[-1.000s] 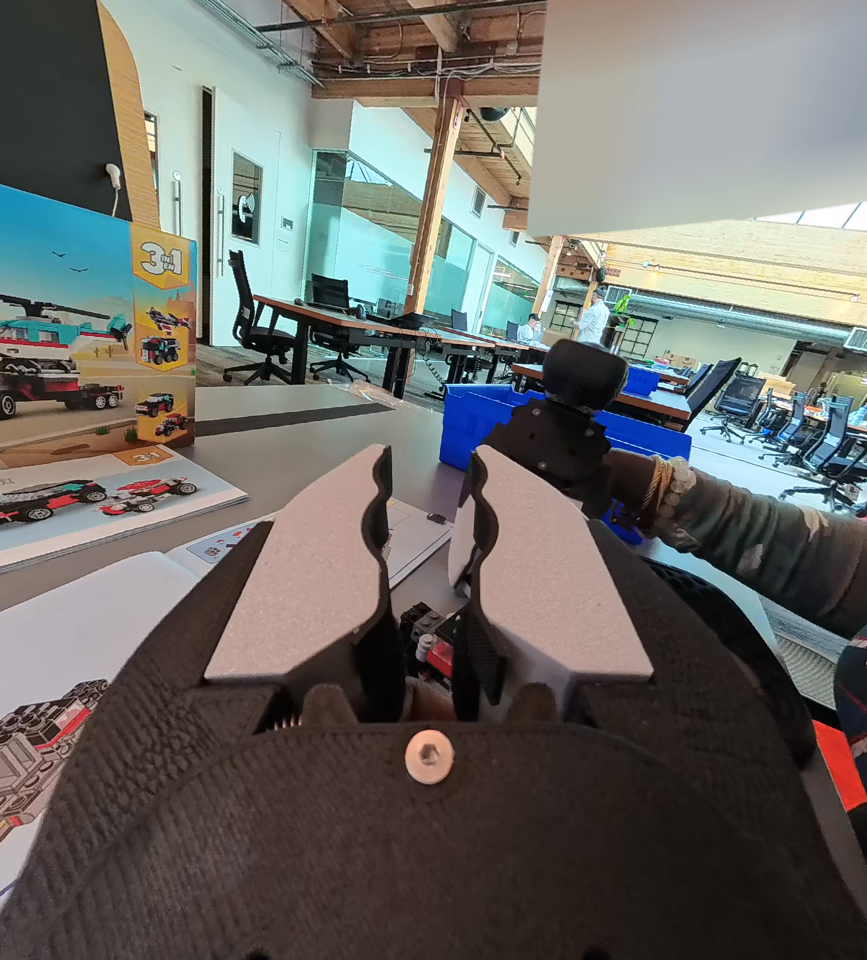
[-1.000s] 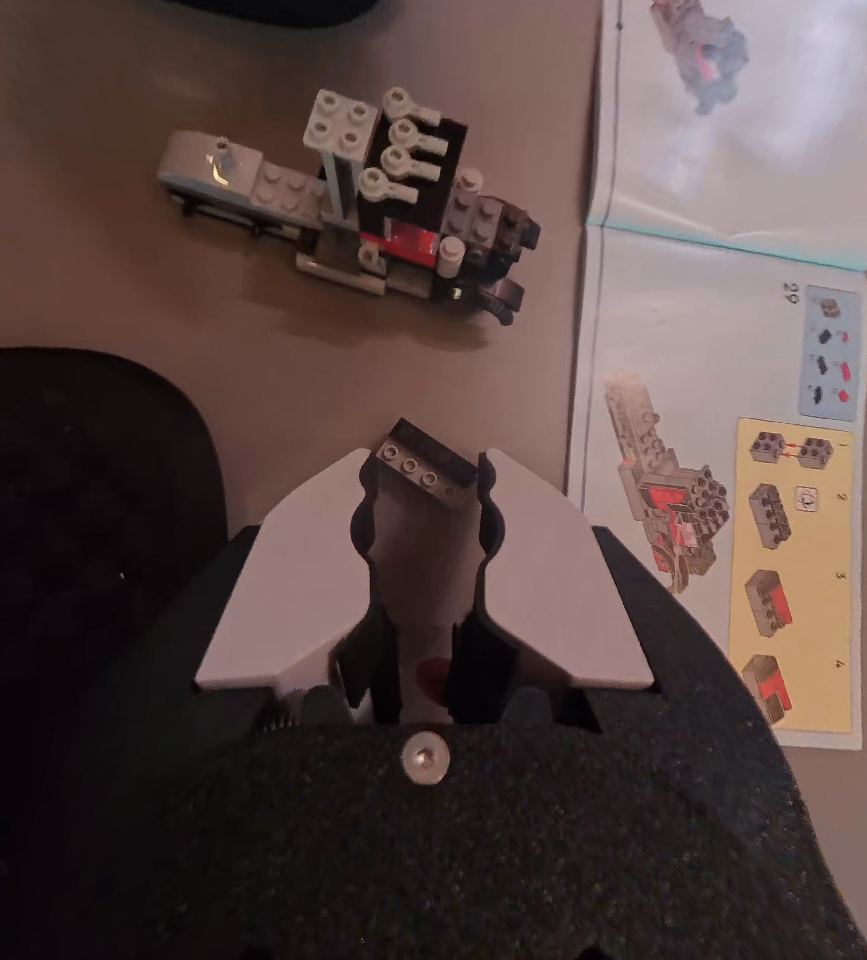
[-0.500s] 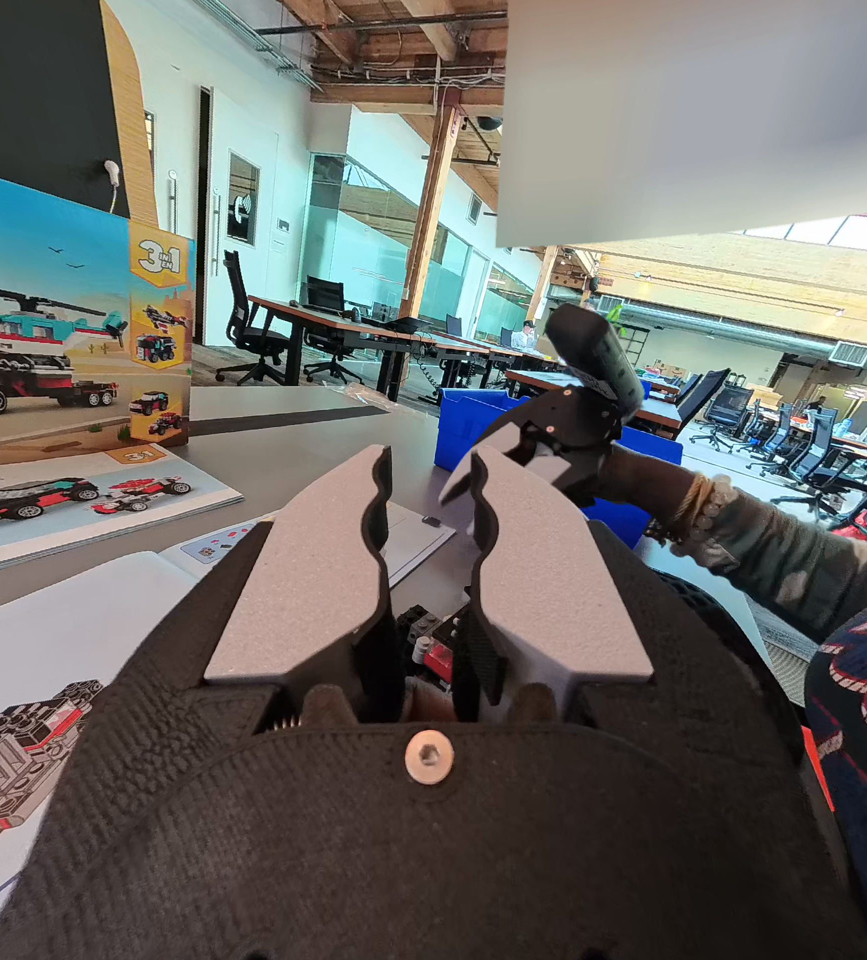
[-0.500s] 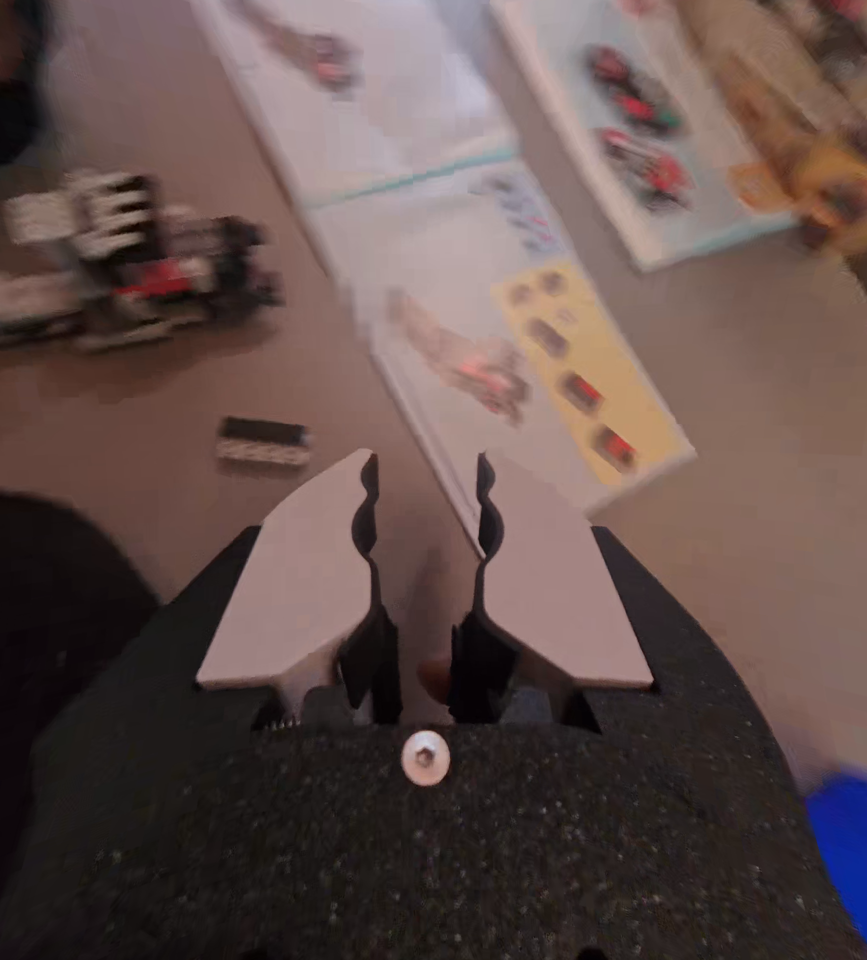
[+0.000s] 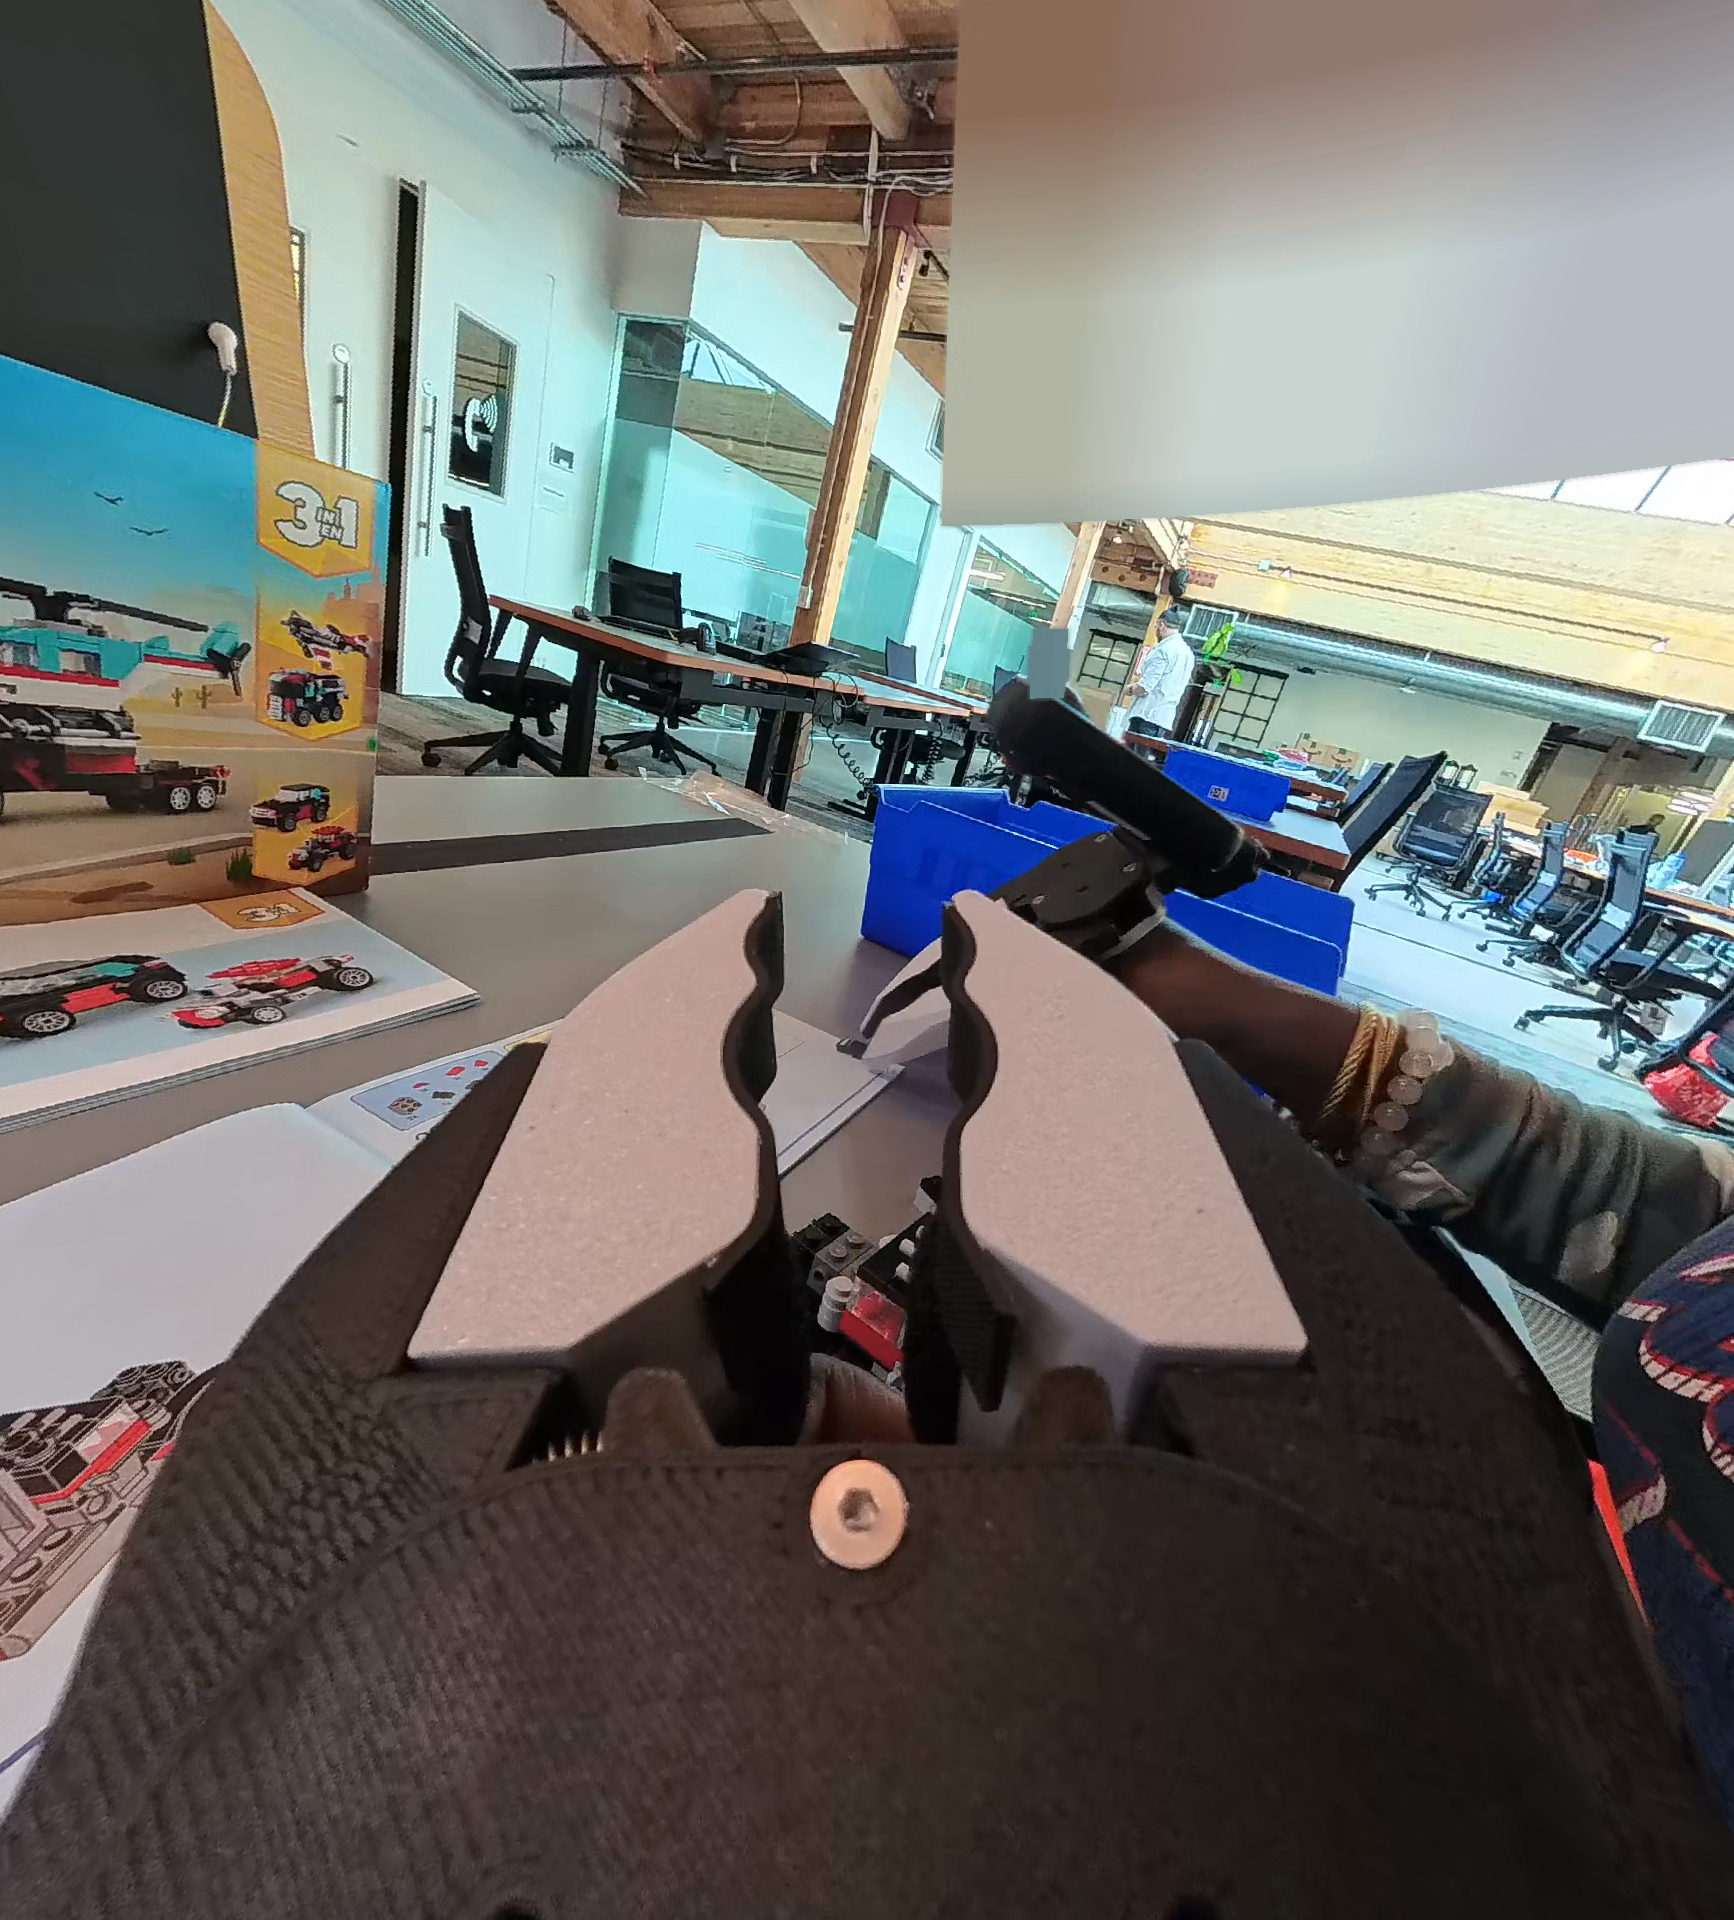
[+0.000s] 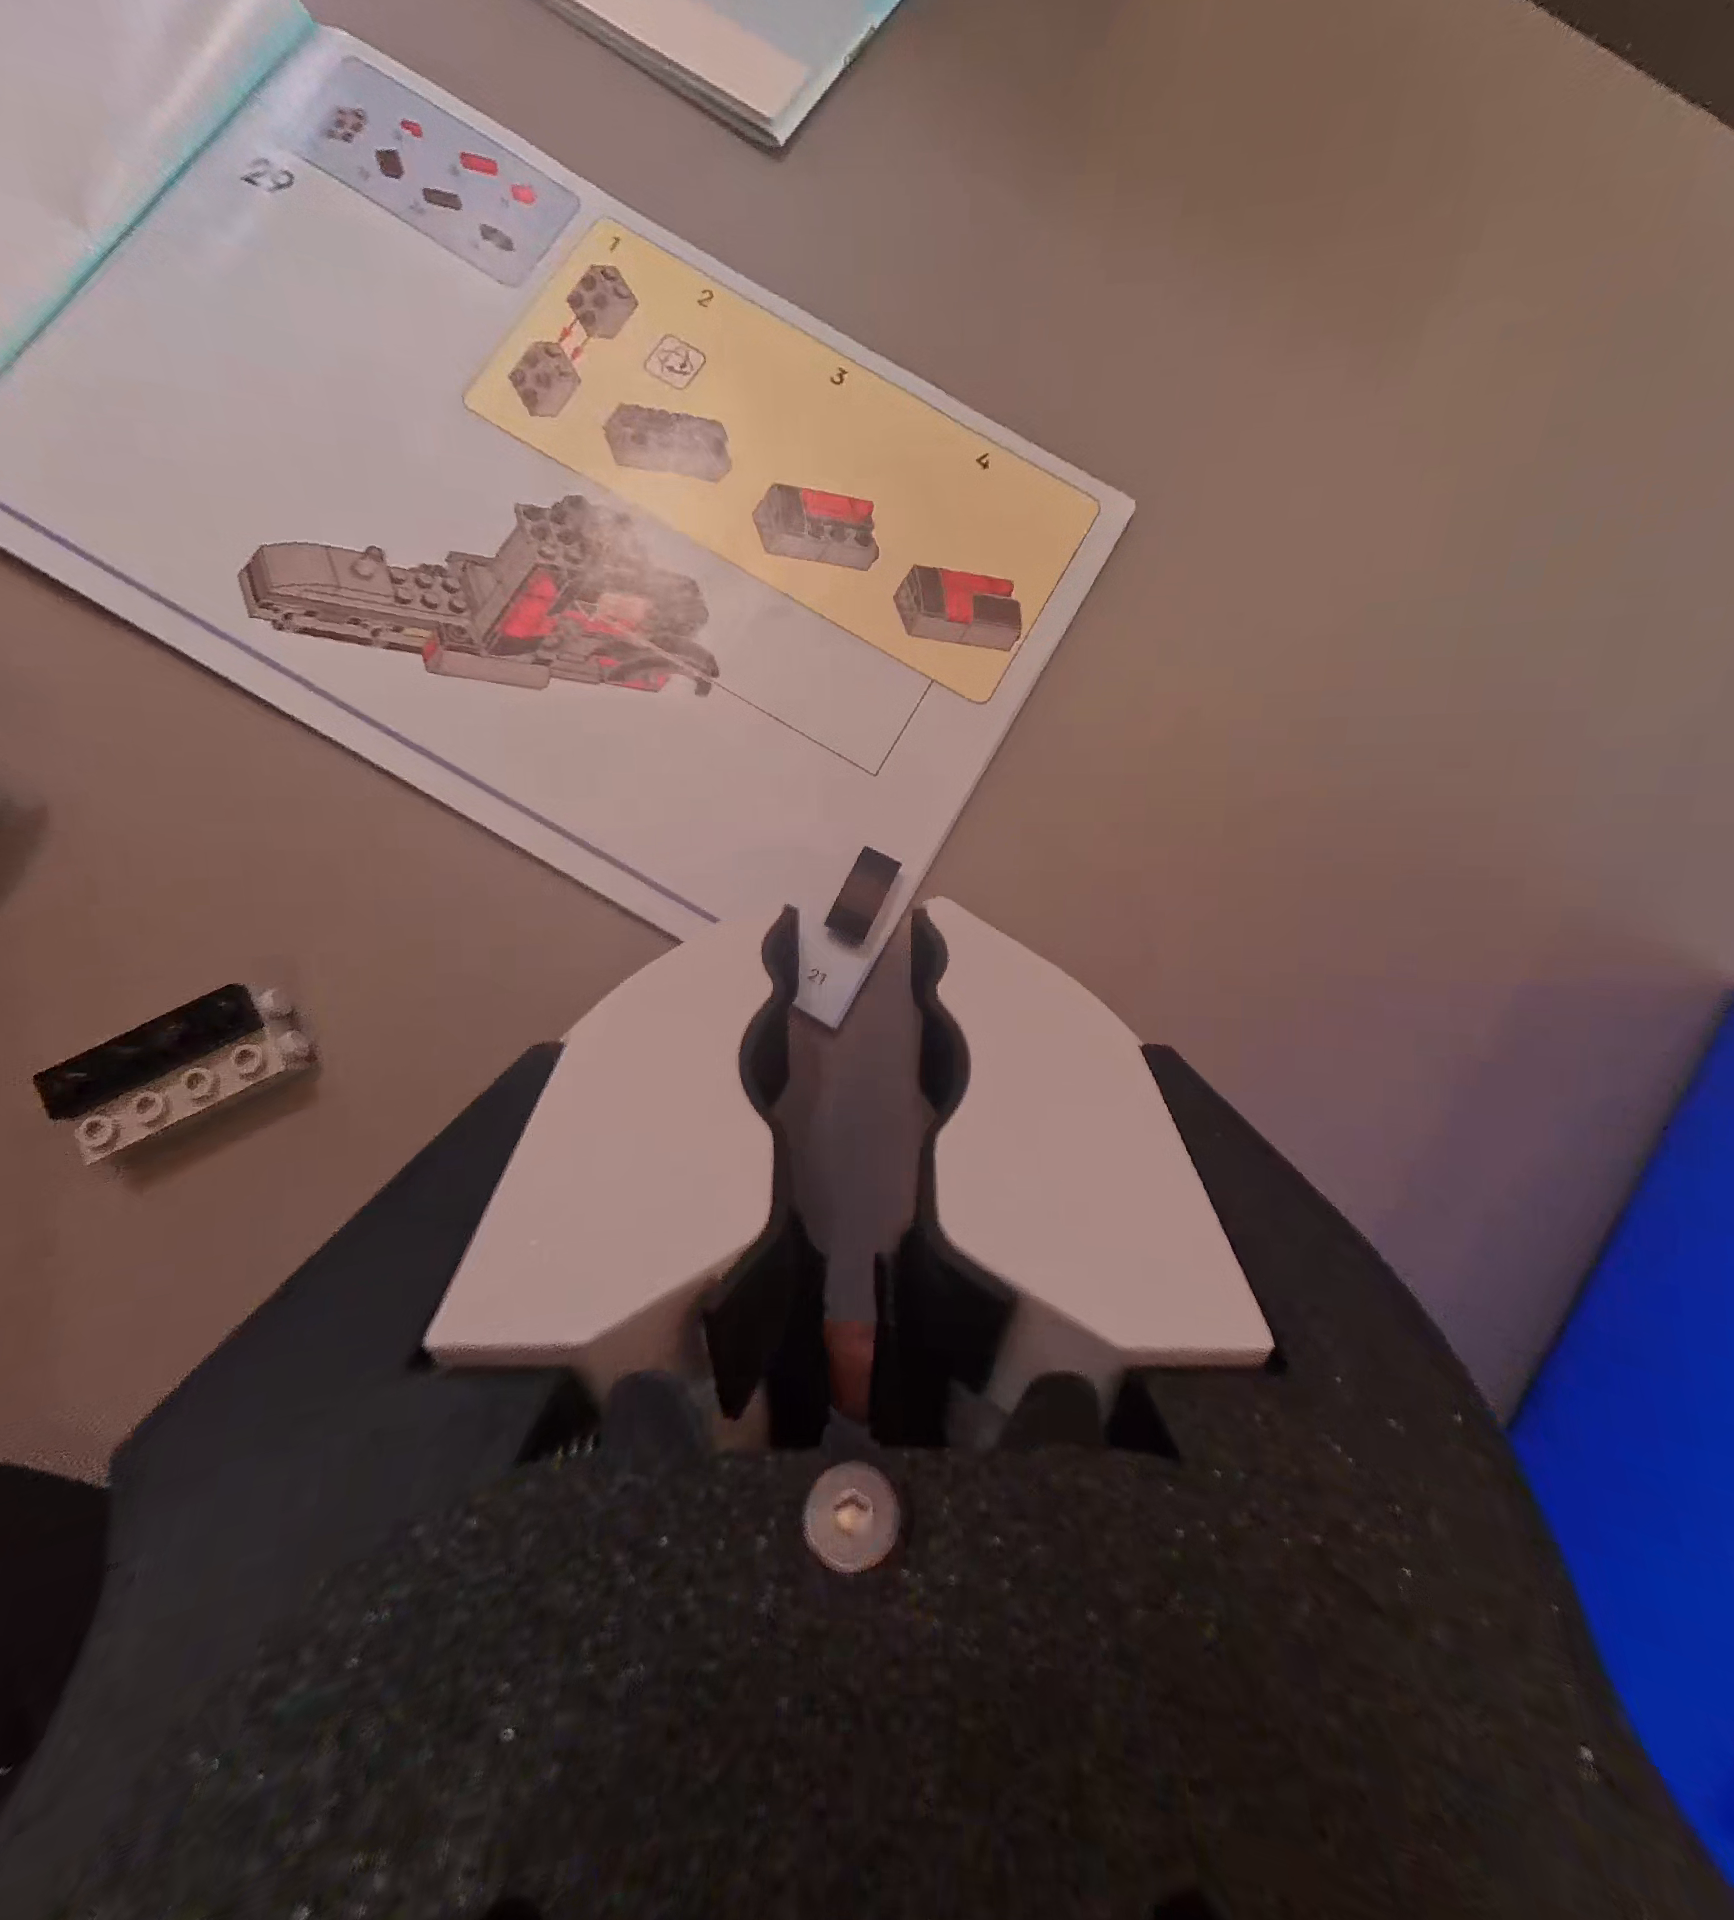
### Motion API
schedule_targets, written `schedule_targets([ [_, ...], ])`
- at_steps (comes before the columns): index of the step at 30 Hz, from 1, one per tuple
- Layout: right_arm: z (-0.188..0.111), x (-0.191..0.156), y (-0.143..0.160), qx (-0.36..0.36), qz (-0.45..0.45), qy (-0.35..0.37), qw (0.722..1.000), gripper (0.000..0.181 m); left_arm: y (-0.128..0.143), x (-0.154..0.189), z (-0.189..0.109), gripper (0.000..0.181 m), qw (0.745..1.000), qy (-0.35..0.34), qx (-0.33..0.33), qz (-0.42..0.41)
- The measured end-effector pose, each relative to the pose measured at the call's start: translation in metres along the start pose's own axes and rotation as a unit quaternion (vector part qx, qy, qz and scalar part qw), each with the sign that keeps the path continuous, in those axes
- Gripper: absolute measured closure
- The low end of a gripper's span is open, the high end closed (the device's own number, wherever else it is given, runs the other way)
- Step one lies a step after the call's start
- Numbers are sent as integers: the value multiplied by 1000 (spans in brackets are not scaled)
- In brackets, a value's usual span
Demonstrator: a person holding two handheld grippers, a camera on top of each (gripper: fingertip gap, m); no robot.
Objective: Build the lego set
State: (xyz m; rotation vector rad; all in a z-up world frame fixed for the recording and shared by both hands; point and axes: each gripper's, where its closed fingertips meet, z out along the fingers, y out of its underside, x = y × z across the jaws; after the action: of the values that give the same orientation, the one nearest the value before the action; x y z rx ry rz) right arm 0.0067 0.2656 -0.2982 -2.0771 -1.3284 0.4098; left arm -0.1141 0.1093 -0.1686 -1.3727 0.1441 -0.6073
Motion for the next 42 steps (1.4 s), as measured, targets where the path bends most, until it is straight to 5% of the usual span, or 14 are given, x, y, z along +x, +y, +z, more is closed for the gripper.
schedule_targets([
  [20, -4, -1, -1, 29, -21, -39, 999, 173, 1, -1, 1, 152, 1000, 1, -5, -3],
  [42, -36, -84, -11, 160, -183, -130, 961, 173, 2, 0, 1, 152, 1000, 1, -7, -2],
])
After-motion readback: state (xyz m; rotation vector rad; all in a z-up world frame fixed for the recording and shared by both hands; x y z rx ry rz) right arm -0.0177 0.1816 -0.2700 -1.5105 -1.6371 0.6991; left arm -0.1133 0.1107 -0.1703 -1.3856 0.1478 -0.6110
